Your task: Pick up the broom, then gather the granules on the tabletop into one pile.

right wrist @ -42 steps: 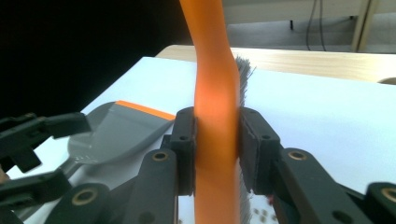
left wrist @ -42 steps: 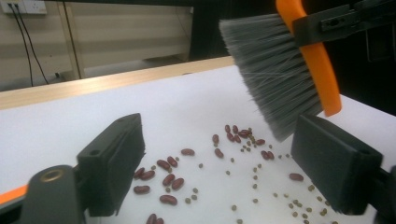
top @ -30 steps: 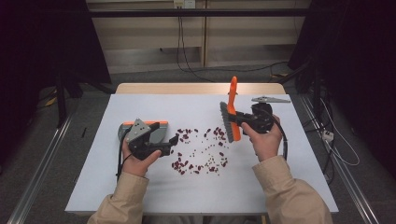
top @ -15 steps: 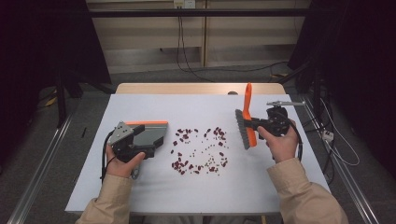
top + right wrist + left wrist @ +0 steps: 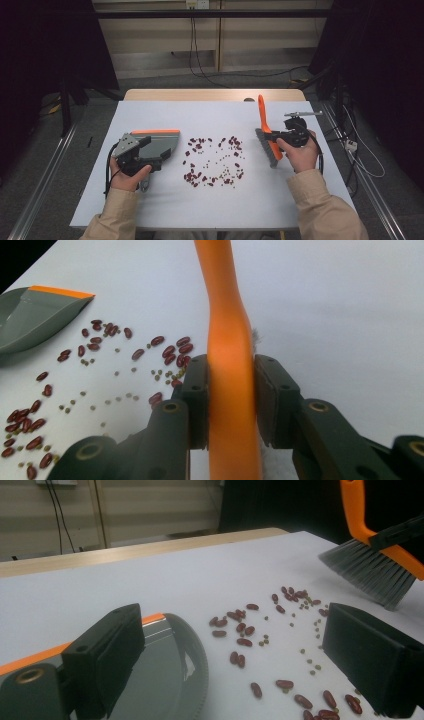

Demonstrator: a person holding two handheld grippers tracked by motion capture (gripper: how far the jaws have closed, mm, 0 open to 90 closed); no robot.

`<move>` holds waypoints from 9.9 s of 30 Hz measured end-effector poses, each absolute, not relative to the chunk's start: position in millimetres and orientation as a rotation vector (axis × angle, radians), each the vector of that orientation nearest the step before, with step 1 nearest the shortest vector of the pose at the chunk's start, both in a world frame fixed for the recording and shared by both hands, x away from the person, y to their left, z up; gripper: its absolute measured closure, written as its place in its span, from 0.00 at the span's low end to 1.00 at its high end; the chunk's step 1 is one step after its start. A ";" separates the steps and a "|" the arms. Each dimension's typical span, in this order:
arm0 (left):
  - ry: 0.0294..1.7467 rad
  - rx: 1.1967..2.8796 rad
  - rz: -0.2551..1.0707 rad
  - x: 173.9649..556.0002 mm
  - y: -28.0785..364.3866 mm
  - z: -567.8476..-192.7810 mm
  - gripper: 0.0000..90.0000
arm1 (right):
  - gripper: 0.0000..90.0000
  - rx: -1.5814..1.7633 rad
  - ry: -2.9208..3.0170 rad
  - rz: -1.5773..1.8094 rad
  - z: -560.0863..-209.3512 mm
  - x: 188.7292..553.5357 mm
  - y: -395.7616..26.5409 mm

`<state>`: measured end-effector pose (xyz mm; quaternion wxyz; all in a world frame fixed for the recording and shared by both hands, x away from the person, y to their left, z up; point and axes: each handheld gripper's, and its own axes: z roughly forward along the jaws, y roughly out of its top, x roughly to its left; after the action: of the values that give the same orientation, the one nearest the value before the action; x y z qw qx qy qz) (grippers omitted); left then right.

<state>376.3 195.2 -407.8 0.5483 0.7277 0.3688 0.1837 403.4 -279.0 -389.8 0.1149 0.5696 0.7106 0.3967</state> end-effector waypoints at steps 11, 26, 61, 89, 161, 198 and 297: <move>0.878 1.723 0.419 377.2 199.3 -413.3 0.10 | 0.78 1.562 2.084 1.057 -410.1 414.4 -266.5; 0.893 1.728 0.418 375.0 204.0 -416.3 0.10 | 0.65 1.437 2.124 1.006 -403.6 401.7 -268.3; 0.883 1.728 0.412 371.6 220.2 -415.6 0.05 | 0.79 1.452 2.053 1.056 -400.1 399.4 -266.4; 0.841 1.765 0.372 364.4 225.0 -421.2 0.05 | 0.79 1.373 2.026 1.071 -402.8 433.1 -247.0; 0.846 1.769 0.369 364.1 225.2 -425.4 0.05 | 0.79 0.909 2.317 0.996 -426.7 424.2 -183.1; 0.843 1.776 0.364 364.4 224.9 -425.9 0.05 | 0.79 0.849 2.383 1.073 -424.3 396.1 -169.9; 0.868 1.770 0.359 366.4 228.6 -428.2 0.06 | 0.79 0.585 2.375 1.188 -423.3 483.3 -116.1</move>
<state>366.4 228.6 -428.2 0.5387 0.7442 0.3649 0.1509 483.3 -116.1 -423.3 0.2097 0.2103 0.8539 0.4273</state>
